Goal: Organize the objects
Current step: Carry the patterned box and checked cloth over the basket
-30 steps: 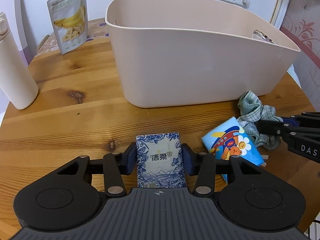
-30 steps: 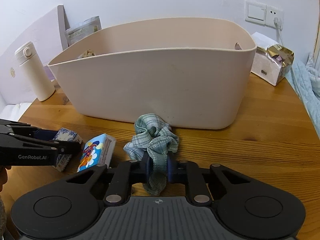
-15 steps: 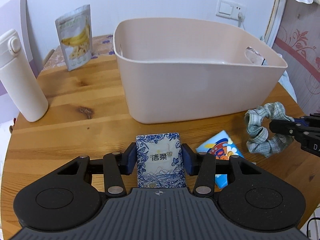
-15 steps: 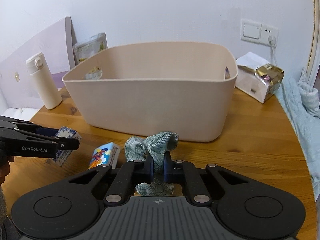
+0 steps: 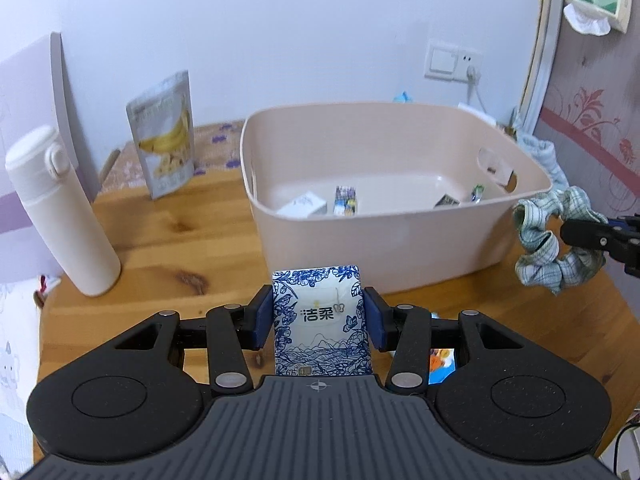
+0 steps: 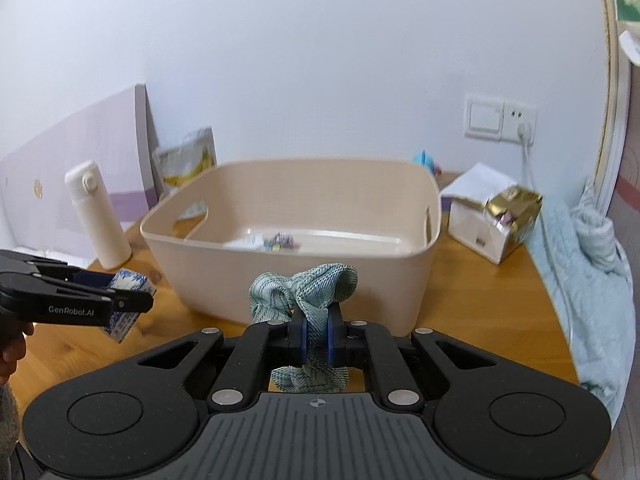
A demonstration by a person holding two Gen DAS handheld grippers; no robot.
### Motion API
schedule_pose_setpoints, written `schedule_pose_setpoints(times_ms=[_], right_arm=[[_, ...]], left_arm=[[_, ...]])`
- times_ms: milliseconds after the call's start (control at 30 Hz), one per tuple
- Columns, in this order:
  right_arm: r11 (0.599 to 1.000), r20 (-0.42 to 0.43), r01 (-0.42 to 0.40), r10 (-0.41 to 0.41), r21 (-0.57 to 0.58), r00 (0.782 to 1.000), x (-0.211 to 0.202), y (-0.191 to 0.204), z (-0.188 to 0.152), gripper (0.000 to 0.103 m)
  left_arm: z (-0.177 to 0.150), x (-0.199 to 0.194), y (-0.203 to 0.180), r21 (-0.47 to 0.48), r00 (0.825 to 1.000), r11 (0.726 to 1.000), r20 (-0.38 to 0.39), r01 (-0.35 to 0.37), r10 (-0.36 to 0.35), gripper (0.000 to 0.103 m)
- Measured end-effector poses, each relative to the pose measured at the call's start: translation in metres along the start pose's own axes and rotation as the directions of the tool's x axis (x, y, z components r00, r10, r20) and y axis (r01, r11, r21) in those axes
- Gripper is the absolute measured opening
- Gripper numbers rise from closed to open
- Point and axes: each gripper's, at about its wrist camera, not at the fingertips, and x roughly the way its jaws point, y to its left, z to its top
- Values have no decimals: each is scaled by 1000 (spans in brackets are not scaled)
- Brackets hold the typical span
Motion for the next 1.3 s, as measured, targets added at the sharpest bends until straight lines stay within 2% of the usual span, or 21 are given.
schedule_pose_setpoints(times_ms=[433, 800, 1000, 1300], right_arm=[[999, 121, 31, -29, -14, 992, -20, -5, 38, 9], [998, 175, 55, -52, -12, 983, -10, -11, 70, 9], [998, 174, 68, -64, -17, 983, 5, -14, 81, 9], [995, 124, 79, -72, -53, 990, 40, -12, 88, 9]], left_arm=[[35, -22, 0, -6, 994, 1000, 112, 6, -5, 48], [66, -2, -1, -4, 990, 1000, 141, -1, 1, 48], [82, 31, -6, 9, 994, 1000, 106, 9, -10, 48], [99, 77, -16, 39, 998, 999, 61, 8, -11, 48]])
